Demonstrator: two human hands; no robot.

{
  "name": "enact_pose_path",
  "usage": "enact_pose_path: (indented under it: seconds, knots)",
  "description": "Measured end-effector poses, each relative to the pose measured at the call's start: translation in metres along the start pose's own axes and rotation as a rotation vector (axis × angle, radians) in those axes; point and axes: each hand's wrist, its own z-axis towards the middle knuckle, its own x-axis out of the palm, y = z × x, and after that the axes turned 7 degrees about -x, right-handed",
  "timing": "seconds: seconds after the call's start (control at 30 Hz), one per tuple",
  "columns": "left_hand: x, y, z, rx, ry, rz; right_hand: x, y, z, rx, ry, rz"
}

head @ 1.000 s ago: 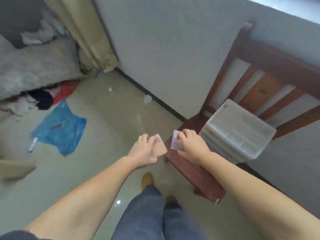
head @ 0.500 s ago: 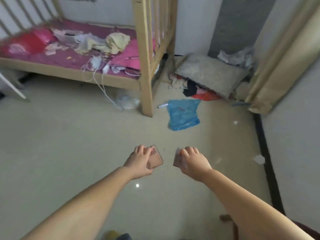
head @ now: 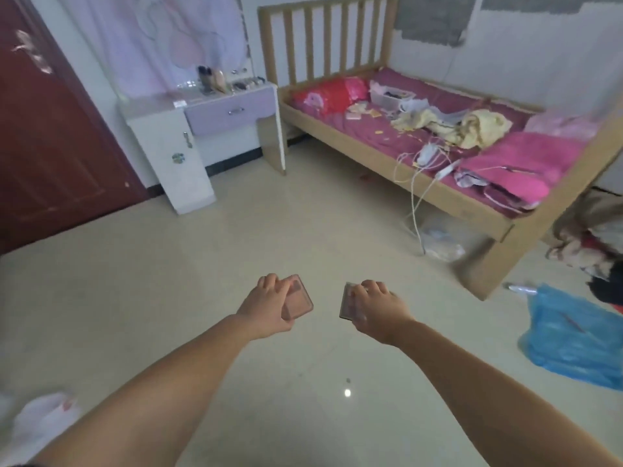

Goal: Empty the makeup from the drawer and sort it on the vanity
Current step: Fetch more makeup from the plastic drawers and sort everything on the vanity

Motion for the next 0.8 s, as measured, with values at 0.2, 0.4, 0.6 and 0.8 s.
enact_pose_path:
  seconds: [0.2, 0.4, 0.6, 0.8]
  knots:
    - [-0.015, 0.120, 0.027, -0.159, -0.059, -0.051, -0.006, 0.060, 0.137, -0.197, 0.069, -0.073]
    - [-0.037, 0.217, 0.115, -0.276, -0.105, -0.076, -0.009, 0.092, 0.295, -0.325, 0.103, -0.085]
    - [-0.082, 0.307, 0.218, -0.362, -0.139, -0.168, -0.032, 0.113, 0.471, -0.460, 0.139, -0.122]
    - [-0.109, 0.410, 0.304, -0.433, -0.155, -0.202, -0.043, 0.156, 0.632, -0.565, 0.160, -0.139]
